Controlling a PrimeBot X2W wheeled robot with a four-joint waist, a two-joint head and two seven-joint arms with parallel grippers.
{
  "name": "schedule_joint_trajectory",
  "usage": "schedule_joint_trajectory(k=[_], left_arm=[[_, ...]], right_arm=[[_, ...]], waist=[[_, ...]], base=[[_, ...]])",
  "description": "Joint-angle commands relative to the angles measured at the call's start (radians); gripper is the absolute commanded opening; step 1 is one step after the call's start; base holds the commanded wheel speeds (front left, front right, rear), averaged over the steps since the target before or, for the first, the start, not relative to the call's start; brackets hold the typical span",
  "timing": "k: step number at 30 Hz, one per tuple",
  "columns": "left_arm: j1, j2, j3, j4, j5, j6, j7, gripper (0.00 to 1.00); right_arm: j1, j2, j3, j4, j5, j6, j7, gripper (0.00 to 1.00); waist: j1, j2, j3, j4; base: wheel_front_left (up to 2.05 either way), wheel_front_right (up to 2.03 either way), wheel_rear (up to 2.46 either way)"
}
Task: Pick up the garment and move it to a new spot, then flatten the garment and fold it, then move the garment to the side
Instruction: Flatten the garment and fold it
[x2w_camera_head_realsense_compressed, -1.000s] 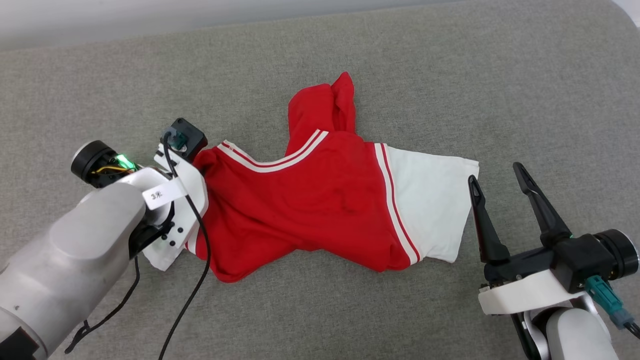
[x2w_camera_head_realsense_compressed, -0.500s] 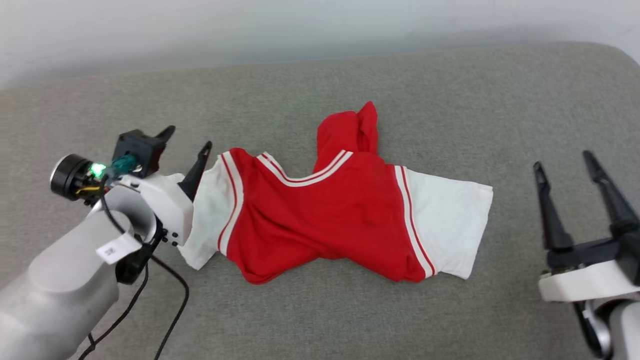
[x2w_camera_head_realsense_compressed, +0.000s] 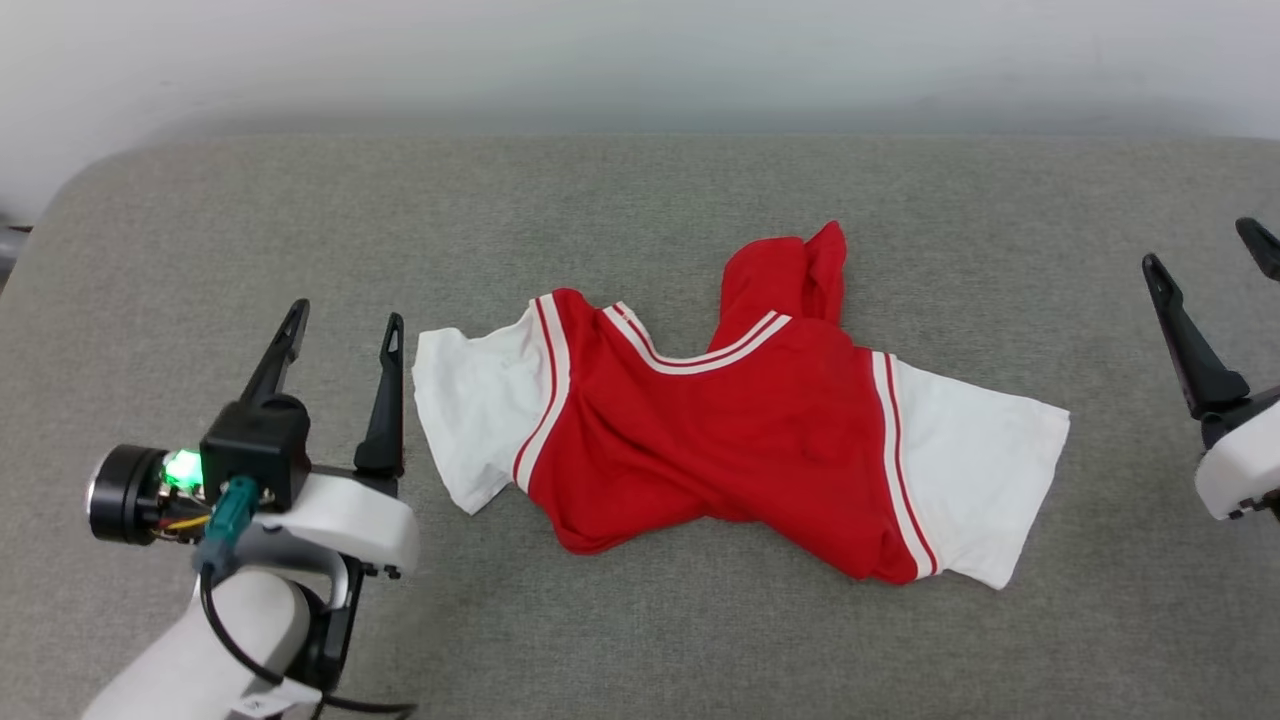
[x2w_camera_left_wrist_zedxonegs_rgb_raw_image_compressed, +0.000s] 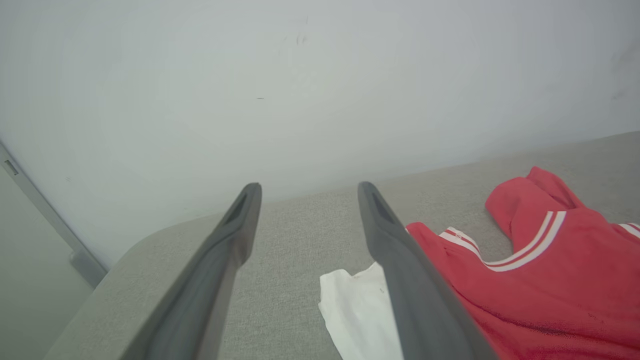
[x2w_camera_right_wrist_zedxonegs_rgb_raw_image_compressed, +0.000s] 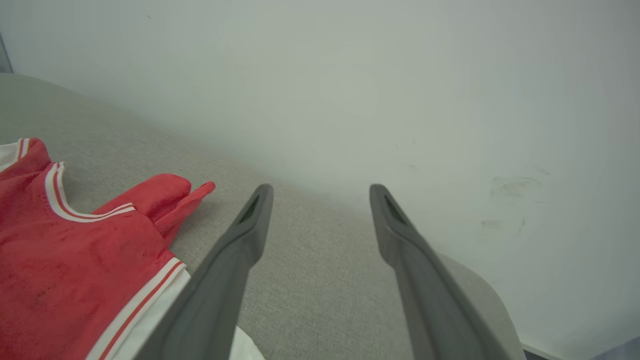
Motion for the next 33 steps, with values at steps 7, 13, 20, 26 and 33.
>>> schedule_joint_trajectory(k=[7, 13, 20, 26, 33], left_arm=[[0.156, -0.118, 0.165, -0.06, 0.138, -0.01, -0.002, 1.0], [0.216, -0.211, 0.253, -0.065, 0.236, -0.065, -0.002, 1.0], [0.217, -0.299, 0.326, -0.052, 0.315, -0.141, -0.002, 1.0], [0.201, -0.355, 0.376, -0.039, 0.372, -0.199, -0.002, 1.0], [0.21, -0.398, 0.421, -0.02, 0.415, -0.244, -0.002, 1.0]], right_arm=[[-0.049, -0.191, 0.196, 0.029, 0.278, -0.001, 0.357, 1.0], [-0.074, -0.27, 0.272, 0.06, 0.447, -0.001, 0.586, 1.0], [-0.127, -0.265, 0.313, 0.131, 0.48, -0.001, 0.689, 1.0], [-0.164, -0.257, 0.368, 0.214, 0.434, -0.001, 0.699, 1.0], [-0.123, -0.23, 0.456, 0.302, 0.463, -0.001, 0.753, 1.0]], waist=[[0.0001, 0.0, 0.027, 0.049], [0.0001, 0.0, 0.065, 0.085], [0.0001, 0.0, 0.121, 0.128], [0.0001, 0.0, 0.161, 0.156], [0.0001, 0.0, 0.174, 0.162]], base=[[0.0, 0.0, 0.0], [0.0, 0.0, 0.0], [0.0, 0.0, 0.0], [0.0, 0.0, 0.0], [0.0, 0.0, 0.0]])
